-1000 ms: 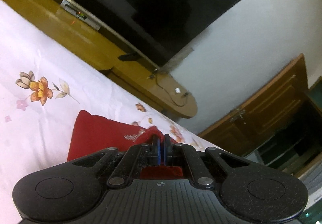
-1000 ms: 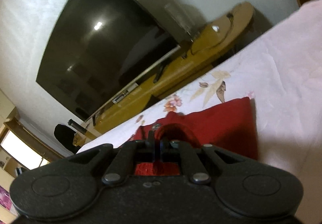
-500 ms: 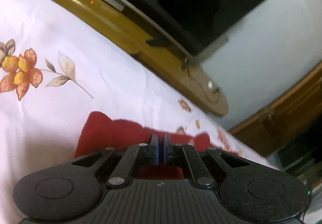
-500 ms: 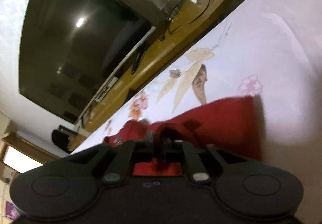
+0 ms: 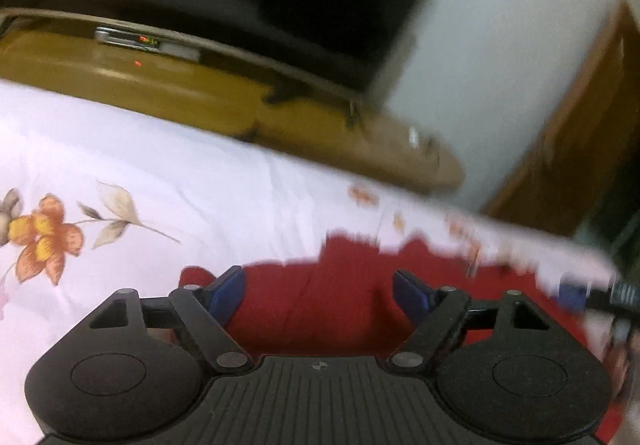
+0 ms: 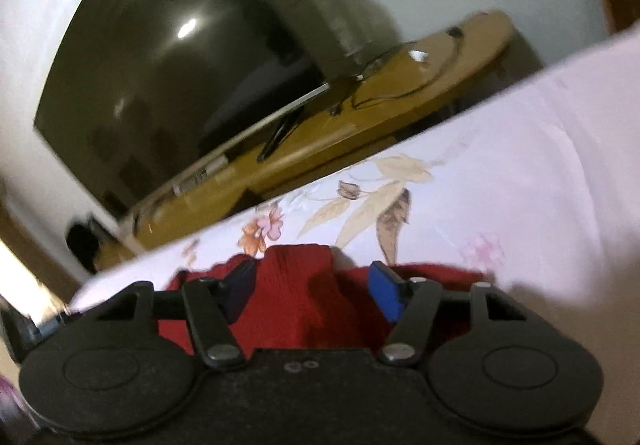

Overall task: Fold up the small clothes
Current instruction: 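Open both tools to release the folded hem, then move both open tools over the folded red sweater toward its ends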

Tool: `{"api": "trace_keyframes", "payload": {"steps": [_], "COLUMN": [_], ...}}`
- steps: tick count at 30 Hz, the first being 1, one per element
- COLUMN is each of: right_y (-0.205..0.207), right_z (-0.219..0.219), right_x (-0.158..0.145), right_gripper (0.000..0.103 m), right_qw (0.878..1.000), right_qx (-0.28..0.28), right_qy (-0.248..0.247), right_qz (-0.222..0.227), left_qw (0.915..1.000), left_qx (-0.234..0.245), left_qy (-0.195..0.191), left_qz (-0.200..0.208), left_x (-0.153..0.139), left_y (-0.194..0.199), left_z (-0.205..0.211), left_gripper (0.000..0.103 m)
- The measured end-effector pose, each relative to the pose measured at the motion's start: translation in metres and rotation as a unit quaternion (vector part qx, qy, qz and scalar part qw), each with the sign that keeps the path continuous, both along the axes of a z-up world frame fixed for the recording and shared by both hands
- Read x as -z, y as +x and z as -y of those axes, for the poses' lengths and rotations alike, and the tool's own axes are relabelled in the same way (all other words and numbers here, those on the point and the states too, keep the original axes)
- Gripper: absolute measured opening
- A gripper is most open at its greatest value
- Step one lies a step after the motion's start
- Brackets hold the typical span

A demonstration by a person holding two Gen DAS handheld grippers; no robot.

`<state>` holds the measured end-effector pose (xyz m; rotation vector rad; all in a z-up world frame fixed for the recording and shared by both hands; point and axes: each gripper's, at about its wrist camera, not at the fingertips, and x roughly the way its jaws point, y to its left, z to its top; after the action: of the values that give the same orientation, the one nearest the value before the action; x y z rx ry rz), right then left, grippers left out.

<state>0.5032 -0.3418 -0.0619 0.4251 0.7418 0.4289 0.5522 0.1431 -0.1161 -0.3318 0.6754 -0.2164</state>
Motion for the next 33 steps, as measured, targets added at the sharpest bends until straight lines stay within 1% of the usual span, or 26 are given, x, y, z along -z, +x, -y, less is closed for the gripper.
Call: {"api": "trace_keyframes", "payload": {"steps": [1, 2, 3, 4, 5, 6, 8, 9, 10, 13, 15, 17, 18, 19, 20, 21, 22, 23, 25, 27, 28, 29, 30, 31, 32, 33], "right_y": [0.005, 0.009, 0.011, 0.013, 0.013, 0.012, 0.005, 0.000, -0.004, -0.016, -0.023, -0.017, -0.014, -0.010, -0.006, -0.001, 0.002, 0.003, 0.004, 0.004, 0.000, -0.007, -0.016, -0.023, -0.031, -0.035], "right_z": [-0.007, -0.015, -0.023, -0.030, -0.037, -0.043, -0.048, -0.048, -0.047, -0.043, -0.042, -0.042, -0.041, -0.039, -0.036, -0.035, -0.034, -0.033, -0.031, -0.033, -0.034, -0.034, -0.035, -0.040, -0.049, -0.060], "right_x": [0.000, 0.002, 0.003, 0.004, 0.005, 0.005, 0.001, -0.002, -0.006, -0.018, -0.026, -0.027, -0.025, -0.020, -0.013, -0.005, 0.005, 0.011, 0.009, 0.006, 0.001, -0.006, -0.015, -0.022, -0.029, -0.033], "right_gripper": [0.062, 0.059, 0.056, 0.039, 0.010, 0.009, 0.007, 0.007, 0.007, 0.007, 0.006, 0.006, 0.006, 0.006, 0.006, 0.006, 0.007, 0.007, 0.008, 0.016, 0.024, 0.024, 0.024, 0.024, 0.024, 0.024], "right_qw": [1.000, 0.998, 0.997, 0.995, 0.993, 0.991, 0.988, 0.988, 0.988, 0.986, 0.983, 0.982, 0.981, 0.981, 0.982, 0.982, 0.980, 0.981, 0.982, 0.981, 0.980, 0.980, 0.980, 0.979, 0.979, 0.978], "right_qx": [-0.015, -0.025, -0.036, -0.049, -0.060, -0.070, -0.065, -0.056, -0.048, -0.033, -0.025, -0.008, 0.001, 0.012, 0.017, 0.021, 0.024, 0.025, 0.032, 0.027, 0.033, 0.034, 0.026, 0.014, -0.010, -0.040], "right_qy": [-0.026, -0.050, -0.071, -0.089, -0.104, -0.118, -0.136, -0.141, -0.138, -0.132, -0.133, -0.140, -0.151, -0.161, -0.164, -0.176, -0.190, -0.189, -0.184, -0.189, -0.191, -0.189, -0.186, -0.186, -0.181, -0.175], "right_qz": [-0.006, -0.012, -0.012, -0.012, -0.011, -0.006, 0.018, 0.035, 0.049, 0.097, 0.125, 0.129, 0.122, 0.108, 0.087, 0.065, 0.043, 0.035, 0.032, 0.031, 0.037, 0.051, 0.071, 0.083, 0.095, 0.103], "left_qw": [0.9997, 0.9989, 0.9975, 0.9972, 0.9977, 0.9975, 0.9963, 0.9953, 0.9936, 0.9874, 0.9858, 0.9879, 0.9903, 0.9930, 0.9933, 0.9929, 0.9922, 0.9908, 0.9889, 0.9901, 0.9893, 0.9871, 0.9853, 0.9840, 0.9851, 0.9878], "left_qx": [0.006, 0.009, 0.004, 0.002, -0.004, -0.010, -0.016, -0.022, -0.028, -0.050, -0.061, -0.062, -0.062, -0.058, -0.060, -0.061, -0.058, -0.054, -0.052, -0.058, -0.080, -0.099, -0.106, -0.098, -0.068, -0.016], "left_qy": [0.023, 0.047, 0.070, 0.075, 0.066, 0.067, 0.071, 0.067, 0.061, 0.042, 0.061, 0.074, 0.082, 0.086, 0.094, 0.101, 0.110, 0.124, 0.139, 0.127, 0.119, 0.113, 0.112, 0.112, 0.111, 0.110], "left_qz": [0.000, -0.001, 0.003, 0.006, 0.012, 0.020, 0.045, 0.067, 0.091, 0.144, 0.144, 0.121, 0.094, 0.057, 0.029, 0.015, 0.009, 0.006, 0.004, 0.013, 0.028, 0.055, 0.075, 0.099, 0.112, 0.110], "left_x": [-0.002, -0.003, -0.004, -0.005, -0.006, -0.007, -0.009, -0.013, -0.017, -0.028, -0.028, -0.023, -0.018, -0.013, -0.010, -0.009, -0.009, -0.010, -0.011, -0.018, -0.025, -0.034, -0.042, -0.050, -0.055, -0.058], "left_y": [0.001, 0.002, -0.001, -0.001, -0.003, -0.006, -0.014, -0.018, -0.024, -0.038, -0.033, -0.023, -0.014, -0.004, 0.004, 0.010, 0.013, 0.015, 0.017, 0.010, 0.000, -0.013, -0.023, -0.032, -0.037, -0.037], "left_z": [0.003, 0.008, 0.014, 0.015, 0.013, 0.014, 0.016, 0.014, 0.012, 0.007, 0.011, 0.015, 0.016, 0.018, 0.019, 0.021, 0.024, 0.027, 0.031, 0.026, 0.022, 0.018, 0.019, 0.024, 0.035, 0.052], "left_gripper": [0.073, 0.055, 0.040, 0.017, 0.006, 0.006, 0.005, 0.005, 0.001, 0.001, 0.001, 0.001, 0.001, 0.001, 0.001, 0.002, 0.002, 0.004, 0.005, 0.011, 0.019, 0.035, 0.043, 0.051, 0.051, 0.051]}}
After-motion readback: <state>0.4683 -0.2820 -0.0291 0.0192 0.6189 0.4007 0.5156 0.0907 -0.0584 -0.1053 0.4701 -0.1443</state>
